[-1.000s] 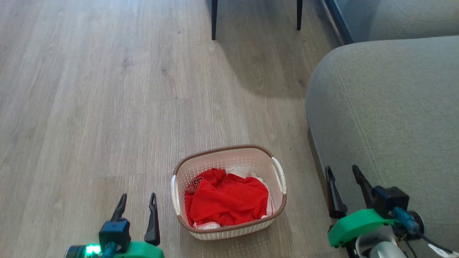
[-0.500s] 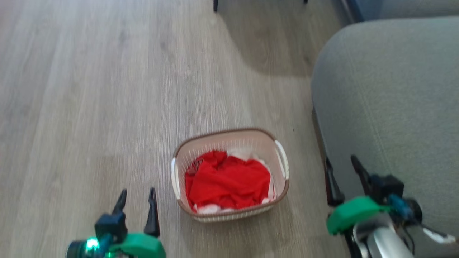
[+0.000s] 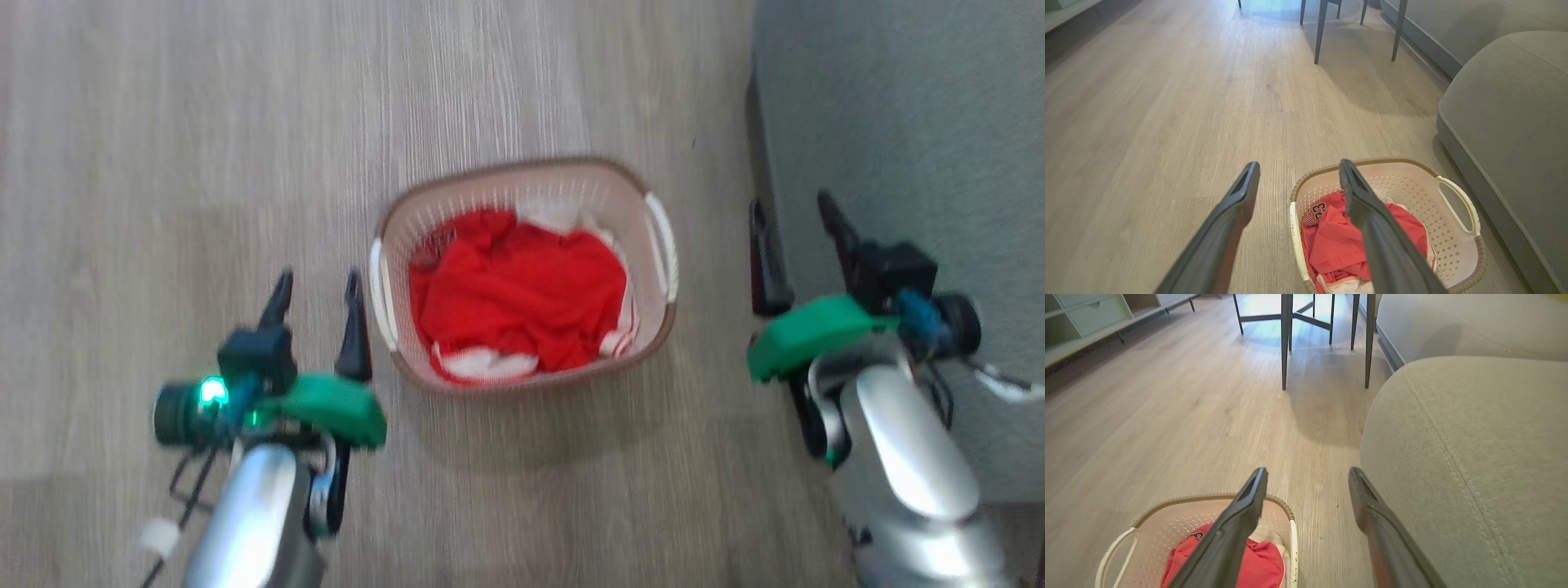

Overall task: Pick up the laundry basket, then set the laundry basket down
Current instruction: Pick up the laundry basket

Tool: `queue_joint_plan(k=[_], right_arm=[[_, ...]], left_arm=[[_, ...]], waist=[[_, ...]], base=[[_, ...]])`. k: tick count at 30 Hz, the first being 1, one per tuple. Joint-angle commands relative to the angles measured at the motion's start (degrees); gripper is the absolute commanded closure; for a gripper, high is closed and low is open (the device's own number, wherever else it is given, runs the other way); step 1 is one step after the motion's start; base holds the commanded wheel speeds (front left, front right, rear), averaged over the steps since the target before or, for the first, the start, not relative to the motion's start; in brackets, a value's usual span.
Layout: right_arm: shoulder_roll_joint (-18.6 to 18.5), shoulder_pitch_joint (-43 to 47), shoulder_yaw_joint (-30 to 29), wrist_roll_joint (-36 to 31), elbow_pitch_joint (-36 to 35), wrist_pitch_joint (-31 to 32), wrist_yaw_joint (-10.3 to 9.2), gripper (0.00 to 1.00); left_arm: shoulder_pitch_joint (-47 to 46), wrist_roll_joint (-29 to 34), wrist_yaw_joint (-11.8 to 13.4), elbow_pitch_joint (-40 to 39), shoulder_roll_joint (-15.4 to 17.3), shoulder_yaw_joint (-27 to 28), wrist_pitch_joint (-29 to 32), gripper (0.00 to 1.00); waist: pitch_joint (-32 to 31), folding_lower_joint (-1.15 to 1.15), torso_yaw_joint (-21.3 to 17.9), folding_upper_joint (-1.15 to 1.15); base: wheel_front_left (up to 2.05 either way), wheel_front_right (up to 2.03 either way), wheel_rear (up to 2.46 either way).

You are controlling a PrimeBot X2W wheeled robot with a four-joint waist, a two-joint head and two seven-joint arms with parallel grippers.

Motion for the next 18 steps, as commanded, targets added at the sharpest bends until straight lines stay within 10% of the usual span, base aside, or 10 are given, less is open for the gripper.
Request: queue_joint_plan(k=[1,18], right_arm=[[-0.28,-2.30,0.83,-0.66,-0.73,-0.69,-0.09,0.00],[-0.28,-17.05,0.99,-2.97,15.70,-0.69,-0.09,0.00]], left_arm=[[-3.08,-0.93,0.19,-0.67,0.37,1.42,-0.55,0.00],[-19.00,-8.81,0.33,14.14,0.37,-3.58,-0.55,0.00]], waist=[[6.91,-0.02,0.55,0.00],[21.94,-0.02,3.33,0.00]], base=[[0.00,0.00,0.00],[0.00,0.00,0.00]])
